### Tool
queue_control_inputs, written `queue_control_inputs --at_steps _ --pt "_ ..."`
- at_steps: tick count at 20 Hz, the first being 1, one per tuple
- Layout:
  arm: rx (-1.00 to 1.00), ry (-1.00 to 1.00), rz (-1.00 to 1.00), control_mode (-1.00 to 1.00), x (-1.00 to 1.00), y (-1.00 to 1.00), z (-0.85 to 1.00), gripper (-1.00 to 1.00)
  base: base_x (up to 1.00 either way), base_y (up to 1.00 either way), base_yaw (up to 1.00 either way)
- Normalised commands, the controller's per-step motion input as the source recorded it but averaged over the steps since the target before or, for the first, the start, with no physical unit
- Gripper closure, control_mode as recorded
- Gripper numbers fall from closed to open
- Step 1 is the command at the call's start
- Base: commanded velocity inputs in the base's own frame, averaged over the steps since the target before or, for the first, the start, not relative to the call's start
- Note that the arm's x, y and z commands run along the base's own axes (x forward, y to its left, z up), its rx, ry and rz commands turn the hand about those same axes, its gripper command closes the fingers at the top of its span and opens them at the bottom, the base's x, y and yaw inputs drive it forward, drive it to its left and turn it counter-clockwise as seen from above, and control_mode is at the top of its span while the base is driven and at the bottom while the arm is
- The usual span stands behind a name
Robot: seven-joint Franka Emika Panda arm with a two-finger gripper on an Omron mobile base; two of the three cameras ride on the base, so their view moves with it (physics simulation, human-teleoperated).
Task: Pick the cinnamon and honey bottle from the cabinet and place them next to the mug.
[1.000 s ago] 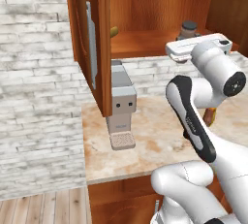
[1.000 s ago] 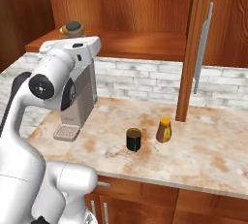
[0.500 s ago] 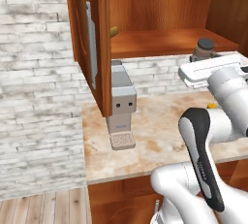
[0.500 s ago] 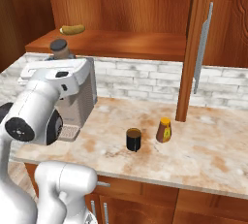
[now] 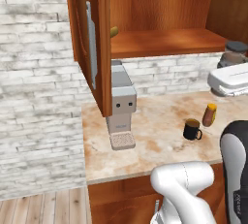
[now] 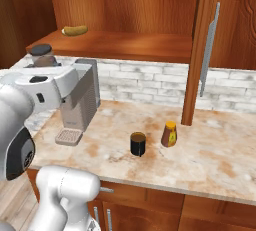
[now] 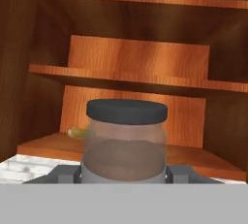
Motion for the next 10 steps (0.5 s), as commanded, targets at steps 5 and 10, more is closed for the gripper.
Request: queue_control_inputs --at_steps 5,10 --pt "0.08 -0.11 0.01 -1.00 -0.94 -0.10 -0.74 1.00 0.00 0.00 0.00" --pt "0.11 -0.17 0.04 -1.00 -0.87 -0.41 -0.99 1.00 0.00 0.00 0.00"
